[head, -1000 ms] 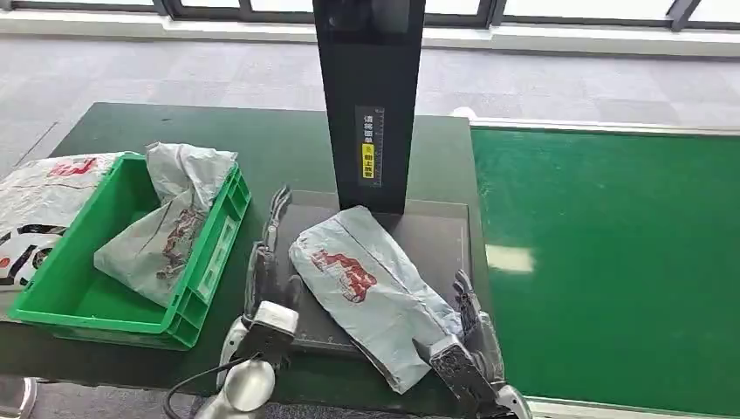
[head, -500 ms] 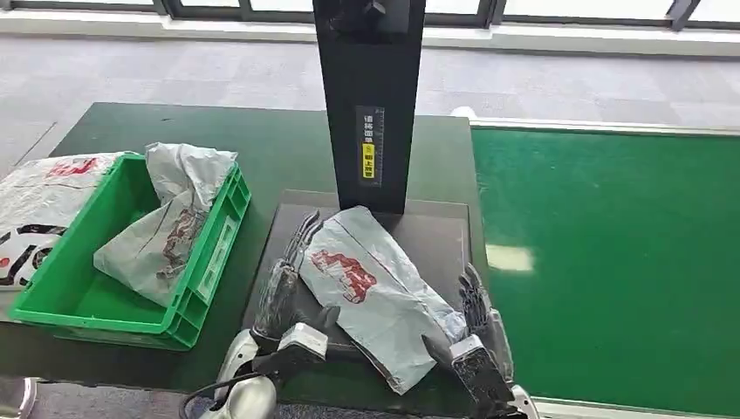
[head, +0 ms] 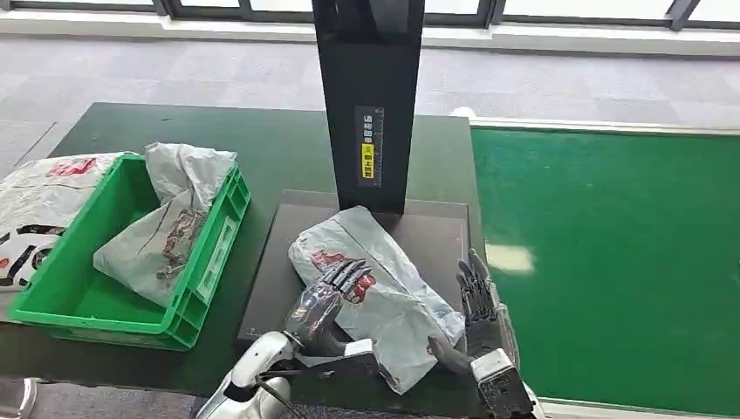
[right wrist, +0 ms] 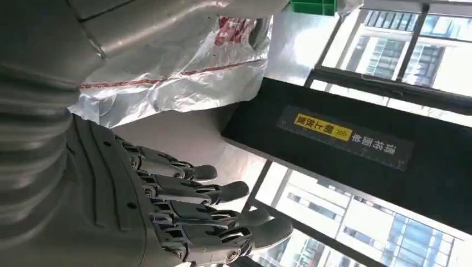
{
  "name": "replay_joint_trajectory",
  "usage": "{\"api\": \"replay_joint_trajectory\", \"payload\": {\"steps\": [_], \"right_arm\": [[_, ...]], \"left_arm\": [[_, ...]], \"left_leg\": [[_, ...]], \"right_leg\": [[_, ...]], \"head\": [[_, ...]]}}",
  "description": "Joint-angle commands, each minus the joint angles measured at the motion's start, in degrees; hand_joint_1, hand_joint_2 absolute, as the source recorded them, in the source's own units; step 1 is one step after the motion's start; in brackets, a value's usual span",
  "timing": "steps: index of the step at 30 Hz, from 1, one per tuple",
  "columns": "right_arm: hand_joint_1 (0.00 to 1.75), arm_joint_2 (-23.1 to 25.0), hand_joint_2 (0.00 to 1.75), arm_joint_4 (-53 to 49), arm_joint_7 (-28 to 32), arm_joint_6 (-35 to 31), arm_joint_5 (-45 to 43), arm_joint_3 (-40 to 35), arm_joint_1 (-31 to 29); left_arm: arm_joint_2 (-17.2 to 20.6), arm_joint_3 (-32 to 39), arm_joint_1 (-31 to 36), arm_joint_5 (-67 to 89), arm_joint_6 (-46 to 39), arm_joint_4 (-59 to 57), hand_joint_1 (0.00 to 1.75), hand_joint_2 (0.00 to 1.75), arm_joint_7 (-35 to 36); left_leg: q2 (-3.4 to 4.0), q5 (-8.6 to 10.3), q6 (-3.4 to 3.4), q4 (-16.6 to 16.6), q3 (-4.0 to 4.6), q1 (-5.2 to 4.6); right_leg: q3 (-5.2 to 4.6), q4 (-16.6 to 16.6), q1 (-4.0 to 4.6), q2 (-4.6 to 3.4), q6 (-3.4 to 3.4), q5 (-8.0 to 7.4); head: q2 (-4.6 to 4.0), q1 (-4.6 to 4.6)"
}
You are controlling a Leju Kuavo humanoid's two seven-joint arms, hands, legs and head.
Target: Moved the parcel from conveyor to table for the left to box.
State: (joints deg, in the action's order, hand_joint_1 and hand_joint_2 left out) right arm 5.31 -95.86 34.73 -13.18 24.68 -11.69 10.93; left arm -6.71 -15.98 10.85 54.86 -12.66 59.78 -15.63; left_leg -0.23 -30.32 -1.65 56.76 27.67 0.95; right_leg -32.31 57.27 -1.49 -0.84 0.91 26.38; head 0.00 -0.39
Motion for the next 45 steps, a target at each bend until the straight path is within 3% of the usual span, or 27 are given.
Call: {"api": "replay_joint_trajectory", "payload": {"steps": [1,7,17,18,19,45], "right_arm": [[0.00,1.6,1.75,-2.3,2.7,1.0,-1.1,-0.3,-0.7],[0.00,2.1,1.75,-2.1,2.4,1.7,-1.2,0.0,-2.6],[0.00,1.4,1.75,0.8,2.6,1.9,-2.0,-0.5,-5.3],[0.00,1.4,1.75,1.1,2.7,1.8,-2.3,-0.5,-5.5],[0.00,1.4,1.75,1.2,2.7,1.6,-2.5,-0.5,-5.6],[0.00,1.0,1.75,1.4,2.7,2.9,-3.3,-0.5,-6.8]], "left_arm": [[2.3,-3.0,6.5,2.4,2.9,-12.6,0.00,1.75,0.3],[1.3,-4.7,13.7,3.4,5.0,-22.7,0.00,1.75,-0.2],[0.7,-7.2,16.2,4.8,6.9,-26.5,0.00,1.75,-1.3],[0.7,-7.5,16.6,4.8,6.6,-27.0,0.17,1.75,-2.2],[0.7,-7.6,16.7,4.5,6.1,-27.1,1.75,1.75,-2.6],[2.9,-13.0,17.2,7.4,10.4,-28.9,1.75,1.75,-3.1]], "left_leg": [[-0.01,0.03,0.07,-0.1,-0.01,0.00],[-0.07,0.09,0.05,-0.1,0.27,-0.01],[0.07,0.13,0.08,-0.1,0.10,0.00],[0.05,0.07,0.06,-0.1,-0.01,0.01],[0.09,0.14,0.09,-0.1,0.06,0.00],[0.21,0.15,0.10,-0.3,-0.09,0.01]], "right_leg": [[0.04,-0.1,0.03,0.08,-0.11,-0.02],[0.06,-0.1,0.02,0.15,-0.09,-0.06],[0.25,-0.2,0.02,0.03,-0.11,-0.17],[0.36,-0.1,0.02,0.02,-0.07,-0.10],[0.29,-0.2,0.02,0.00,-0.10,-0.18],[0.38,-0.3,0.03,-0.10,-0.13,-0.21]], "head": [[0.00,0.00],[0.00,0.00],[0.00,0.00],[0.00,0.00],[0.00,0.00],[0.00,0.00]]}}
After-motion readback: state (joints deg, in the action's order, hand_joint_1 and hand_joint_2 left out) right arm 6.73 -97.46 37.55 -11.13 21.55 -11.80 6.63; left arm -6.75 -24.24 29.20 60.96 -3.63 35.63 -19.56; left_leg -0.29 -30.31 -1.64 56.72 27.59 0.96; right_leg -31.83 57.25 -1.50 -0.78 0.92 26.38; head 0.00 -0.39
